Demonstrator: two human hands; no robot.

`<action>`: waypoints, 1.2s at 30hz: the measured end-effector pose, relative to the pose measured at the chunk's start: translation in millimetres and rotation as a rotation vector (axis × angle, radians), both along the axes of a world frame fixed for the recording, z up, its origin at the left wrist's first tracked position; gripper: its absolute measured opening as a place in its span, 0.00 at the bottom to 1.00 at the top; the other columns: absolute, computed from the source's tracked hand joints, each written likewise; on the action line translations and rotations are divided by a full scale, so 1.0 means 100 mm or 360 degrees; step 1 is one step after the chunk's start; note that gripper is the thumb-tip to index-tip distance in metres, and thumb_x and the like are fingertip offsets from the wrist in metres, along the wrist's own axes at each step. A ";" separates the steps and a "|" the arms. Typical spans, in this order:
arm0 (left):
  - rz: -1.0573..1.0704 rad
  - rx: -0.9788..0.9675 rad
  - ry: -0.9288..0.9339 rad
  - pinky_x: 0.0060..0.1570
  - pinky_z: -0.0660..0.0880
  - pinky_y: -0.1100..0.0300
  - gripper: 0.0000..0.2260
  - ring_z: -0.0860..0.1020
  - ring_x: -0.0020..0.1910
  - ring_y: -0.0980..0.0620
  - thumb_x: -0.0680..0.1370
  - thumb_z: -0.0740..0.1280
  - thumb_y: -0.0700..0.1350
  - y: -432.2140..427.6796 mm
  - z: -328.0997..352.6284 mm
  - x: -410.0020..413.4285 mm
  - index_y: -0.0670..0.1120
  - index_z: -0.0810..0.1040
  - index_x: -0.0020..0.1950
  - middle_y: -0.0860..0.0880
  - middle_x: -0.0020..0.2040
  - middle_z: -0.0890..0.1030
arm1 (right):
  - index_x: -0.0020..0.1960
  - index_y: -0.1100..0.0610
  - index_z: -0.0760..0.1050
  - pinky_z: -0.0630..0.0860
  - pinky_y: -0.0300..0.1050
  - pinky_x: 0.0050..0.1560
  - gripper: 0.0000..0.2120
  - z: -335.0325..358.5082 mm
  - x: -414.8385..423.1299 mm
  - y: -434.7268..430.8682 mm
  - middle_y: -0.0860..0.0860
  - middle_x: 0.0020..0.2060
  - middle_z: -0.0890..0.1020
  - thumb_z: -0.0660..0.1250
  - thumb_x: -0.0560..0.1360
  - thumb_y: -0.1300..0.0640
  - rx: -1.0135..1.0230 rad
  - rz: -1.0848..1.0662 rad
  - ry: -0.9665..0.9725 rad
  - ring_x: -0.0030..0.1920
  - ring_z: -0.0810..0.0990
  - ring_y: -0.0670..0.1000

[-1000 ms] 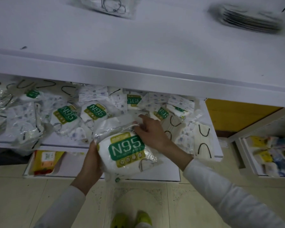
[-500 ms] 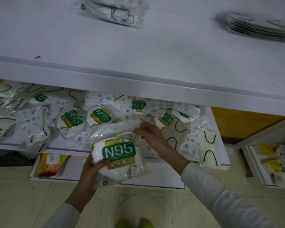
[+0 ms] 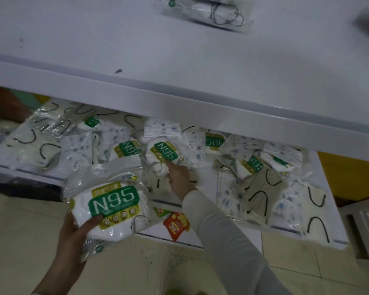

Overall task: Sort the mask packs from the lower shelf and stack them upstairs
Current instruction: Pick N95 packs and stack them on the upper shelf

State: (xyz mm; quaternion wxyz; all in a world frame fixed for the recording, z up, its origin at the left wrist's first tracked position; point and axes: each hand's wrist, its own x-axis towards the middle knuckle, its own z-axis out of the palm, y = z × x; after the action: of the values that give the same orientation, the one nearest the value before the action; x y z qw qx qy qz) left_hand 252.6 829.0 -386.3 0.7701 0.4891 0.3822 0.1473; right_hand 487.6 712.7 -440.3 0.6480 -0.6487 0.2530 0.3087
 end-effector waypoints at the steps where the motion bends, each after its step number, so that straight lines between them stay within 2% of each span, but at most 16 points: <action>1: 0.0013 0.0004 0.0005 0.41 0.81 0.50 0.24 0.83 0.45 0.47 0.72 0.64 0.32 0.02 0.00 0.00 0.47 0.72 0.67 0.43 0.57 0.81 | 0.60 0.65 0.75 0.72 0.40 0.35 0.23 -0.01 0.02 0.03 0.57 0.53 0.80 0.73 0.71 0.52 -0.0039 -0.0009 -0.0023 0.47 0.78 0.54; 4: 0.0038 0.0017 0.0035 0.41 0.80 0.49 0.26 0.81 0.50 0.42 0.70 0.66 0.33 0.07 -0.02 0.01 0.48 0.72 0.67 0.42 0.57 0.80 | 0.57 0.66 0.76 0.71 0.41 0.43 0.17 -0.06 0.07 0.04 0.56 0.49 0.80 0.72 0.72 0.58 -0.0100 -0.0010 -0.0011 0.46 0.76 0.52; 7: 0.0068 0.0042 0.0065 0.42 0.80 0.47 0.25 0.79 0.53 0.40 0.71 0.66 0.32 0.09 -0.04 0.06 0.49 0.73 0.66 0.42 0.57 0.80 | 0.58 0.67 0.76 0.74 0.40 0.40 0.17 -0.10 0.08 -0.03 0.57 0.49 0.80 0.71 0.72 0.61 -0.0060 -0.0090 -0.0074 0.44 0.78 0.54; 10: 0.0083 0.0078 0.0074 0.51 0.76 0.43 0.23 0.79 0.54 0.39 0.72 0.66 0.33 0.07 -0.05 0.14 0.49 0.73 0.65 0.42 0.58 0.80 | 0.58 0.62 0.77 0.77 0.46 0.49 0.15 -0.02 0.12 -0.21 0.55 0.52 0.81 0.70 0.73 0.59 -0.0027 -0.0117 -0.0180 0.50 0.79 0.56; 12: 0.0097 0.0101 0.0073 0.54 0.74 0.44 0.22 0.78 0.56 0.40 0.73 0.67 0.33 0.04 -0.05 0.22 0.48 0.74 0.65 0.42 0.59 0.80 | 0.57 0.60 0.77 0.76 0.45 0.46 0.13 0.10 0.13 -0.43 0.53 0.49 0.80 0.69 0.73 0.58 -0.0042 -0.0125 -0.0193 0.47 0.78 0.54; 15: 0.0091 0.0132 0.0094 0.53 0.75 0.46 0.20 0.79 0.54 0.41 0.72 0.70 0.35 -0.07 -0.04 0.33 0.47 0.75 0.62 0.42 0.57 0.80 | 0.53 0.63 0.75 0.76 0.43 0.37 0.10 0.30 0.03 -0.91 0.55 0.45 0.80 0.67 0.73 0.63 0.0059 -0.0137 -0.0286 0.43 0.79 0.53; 17: 0.0060 0.0117 0.0092 0.51 0.75 0.48 0.22 0.79 0.52 0.41 0.71 0.71 0.36 -0.18 -0.02 0.41 0.46 0.74 0.63 0.42 0.57 0.80 | 0.49 0.62 0.72 0.74 0.41 0.33 0.04 0.49 -0.09 -1.23 0.55 0.39 0.78 0.63 0.74 0.66 0.0160 -0.0234 -0.0374 0.38 0.77 0.53; 19: -0.0004 0.0087 0.0096 0.50 0.76 0.46 0.24 0.79 0.52 0.41 0.70 0.73 0.37 -0.34 0.02 0.50 0.46 0.73 0.64 0.42 0.57 0.80 | 0.47 0.59 0.71 0.76 0.41 0.33 0.08 0.74 -0.23 -1.46 0.54 0.36 0.80 0.59 0.74 0.70 0.0437 -0.0338 -0.0430 0.37 0.80 0.53; 21: -0.0080 0.0053 0.0088 0.52 0.76 0.42 0.28 0.79 0.53 0.41 0.65 0.77 0.42 -0.54 0.12 0.59 0.47 0.73 0.63 0.42 0.58 0.80 | 0.51 0.55 0.72 0.78 0.42 0.35 0.15 0.98 -0.36 -1.59 0.52 0.40 0.83 0.60 0.72 0.72 0.0621 -0.0227 -0.0587 0.39 0.82 0.52; 24: -0.0219 -0.0062 -0.0002 0.53 0.76 0.41 0.37 0.79 0.54 0.42 0.54 0.78 0.51 -0.86 0.30 0.72 0.52 0.73 0.63 0.45 0.58 0.80 | 0.64 0.46 0.69 0.80 0.49 0.47 0.28 1.23 -0.55 -1.67 0.46 0.50 0.84 0.64 0.69 0.68 0.0544 0.0194 -0.0915 0.52 0.82 0.51; 26: -0.0331 -0.0222 -0.0105 0.54 0.75 0.38 0.35 0.78 0.56 0.40 0.57 0.76 0.52 -1.03 0.43 0.79 0.54 0.73 0.64 0.44 0.60 0.79 | 0.64 0.42 0.70 0.79 0.50 0.52 0.26 1.36 -0.66 -1.70 0.46 0.58 0.80 0.64 0.70 0.62 0.0350 0.0421 -0.1064 0.59 0.79 0.51; 28: -0.0427 -0.0313 -0.0187 0.53 0.76 0.37 0.36 0.77 0.59 0.37 0.60 0.77 0.50 -1.16 0.58 0.84 0.52 0.72 0.67 0.41 0.63 0.77 | 0.62 0.44 0.72 0.77 0.44 0.52 0.23 1.51 -0.73 -1.78 0.49 0.60 0.79 0.64 0.68 0.53 0.0188 0.0478 -0.1214 0.59 0.79 0.49; 30: -0.0484 -0.0351 -0.0227 0.48 0.79 0.42 0.46 0.78 0.59 0.39 0.53 0.82 0.56 -1.32 0.78 0.86 0.51 0.71 0.68 0.41 0.63 0.77 | 0.63 0.45 0.72 0.76 0.41 0.56 0.23 1.66 -0.79 -1.89 0.45 0.60 0.78 0.66 0.68 0.46 0.0019 0.0489 -0.1339 0.59 0.77 0.43; 32: -0.0538 -0.0421 -0.0306 0.41 0.81 0.49 0.52 0.81 0.53 0.43 0.43 0.83 0.59 -1.50 1.00 0.86 0.49 0.73 0.66 0.43 0.58 0.81 | 0.64 0.43 0.71 0.71 0.43 0.63 0.26 1.78 -0.82 -2.04 0.43 0.61 0.76 0.67 0.67 0.40 -0.0267 0.0525 -0.1504 0.62 0.73 0.42; 34: -0.0588 -0.0499 -0.0428 0.33 0.80 0.55 0.51 0.83 0.44 0.46 0.39 0.83 0.58 -1.67 1.21 0.85 0.45 0.76 0.60 0.43 0.50 0.83 | 0.63 0.37 0.71 0.66 0.46 0.67 0.26 1.88 -0.84 -2.19 0.45 0.65 0.73 0.67 0.65 0.36 -0.0471 0.0550 -0.1594 0.67 0.67 0.46; 36: -0.0621 -0.0476 -0.0455 0.31 0.79 0.57 0.52 0.84 0.40 0.47 0.38 0.83 0.58 -1.84 1.40 0.81 0.43 0.76 0.59 0.42 0.48 0.84 | 0.62 0.37 0.72 0.69 0.52 0.67 0.26 2.03 -0.91 -2.34 0.46 0.64 0.73 0.69 0.64 0.38 -0.0322 0.0523 -0.1466 0.67 0.69 0.48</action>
State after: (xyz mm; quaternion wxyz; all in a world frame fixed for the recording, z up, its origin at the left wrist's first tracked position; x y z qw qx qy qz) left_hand 333.9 645.2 -246.4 0.8935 0.4088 0.1859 0.0057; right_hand 396.9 478.9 -237.2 0.5690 -0.8085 -0.1365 0.0620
